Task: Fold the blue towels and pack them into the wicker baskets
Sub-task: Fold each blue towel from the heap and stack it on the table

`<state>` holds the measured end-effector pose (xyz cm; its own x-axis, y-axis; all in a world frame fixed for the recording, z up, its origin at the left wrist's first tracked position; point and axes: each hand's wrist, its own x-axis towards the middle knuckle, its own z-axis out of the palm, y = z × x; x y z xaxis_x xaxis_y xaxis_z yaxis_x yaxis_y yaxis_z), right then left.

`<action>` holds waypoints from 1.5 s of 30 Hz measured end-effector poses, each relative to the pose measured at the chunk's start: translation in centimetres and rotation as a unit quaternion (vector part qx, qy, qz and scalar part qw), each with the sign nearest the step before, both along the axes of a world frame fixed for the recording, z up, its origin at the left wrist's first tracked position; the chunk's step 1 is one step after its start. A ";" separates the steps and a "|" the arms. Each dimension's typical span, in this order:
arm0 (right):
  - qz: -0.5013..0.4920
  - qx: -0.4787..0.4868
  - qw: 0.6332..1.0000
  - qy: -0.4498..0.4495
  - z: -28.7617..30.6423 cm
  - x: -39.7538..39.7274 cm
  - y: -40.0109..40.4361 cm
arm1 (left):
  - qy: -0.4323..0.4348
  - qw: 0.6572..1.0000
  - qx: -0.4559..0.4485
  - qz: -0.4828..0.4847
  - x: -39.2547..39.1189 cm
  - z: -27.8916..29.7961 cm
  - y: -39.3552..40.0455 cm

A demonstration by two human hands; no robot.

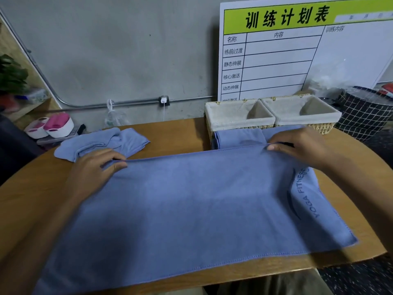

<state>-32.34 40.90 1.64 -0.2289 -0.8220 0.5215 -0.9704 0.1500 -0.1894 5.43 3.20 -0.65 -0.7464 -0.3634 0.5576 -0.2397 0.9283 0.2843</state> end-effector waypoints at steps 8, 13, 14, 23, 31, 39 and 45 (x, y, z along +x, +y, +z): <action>0.040 0.042 0.998 0.039 -10.1 4.0 6.4 | -0.108 0.989 -0.027 -0.092 7.2 -9.0 5.6; 0.010 -0.037 0.996 0.080 -9.6 4.2 6.5 | -0.037 0.990 -0.124 -0.049 7.0 -6.0 6.1; 0.008 -0.055 0.993 0.102 -8.9 4.3 6.5 | -0.021 0.992 -0.113 -0.043 7.3 -5.4 6.0; 0.071 0.025 0.990 0.117 -10.0 5.7 9.9 | -0.087 0.987 -0.097 -0.096 11.8 -7.0 7.9; -0.107 0.210 0.970 0.050 -5.0 6.1 5.8 | -0.218 0.964 -0.141 0.064 9.0 -4.9 6.9; -0.287 0.400 0.866 0.084 -4.1 7.0 6.3 | -0.395 0.869 -0.037 0.296 12.8 -7.8 3.3; -0.220 0.213 0.950 0.059 -6.6 10.6 2.1 | -0.276 0.937 0.001 0.215 6.4 -6.8 9.6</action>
<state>-21.71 43.02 -4.97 -0.5608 -0.8020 0.2056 -0.8062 0.5855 0.0852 11.87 12.76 -7.42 -0.7056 -0.6968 0.1288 -0.7019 0.7122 0.0083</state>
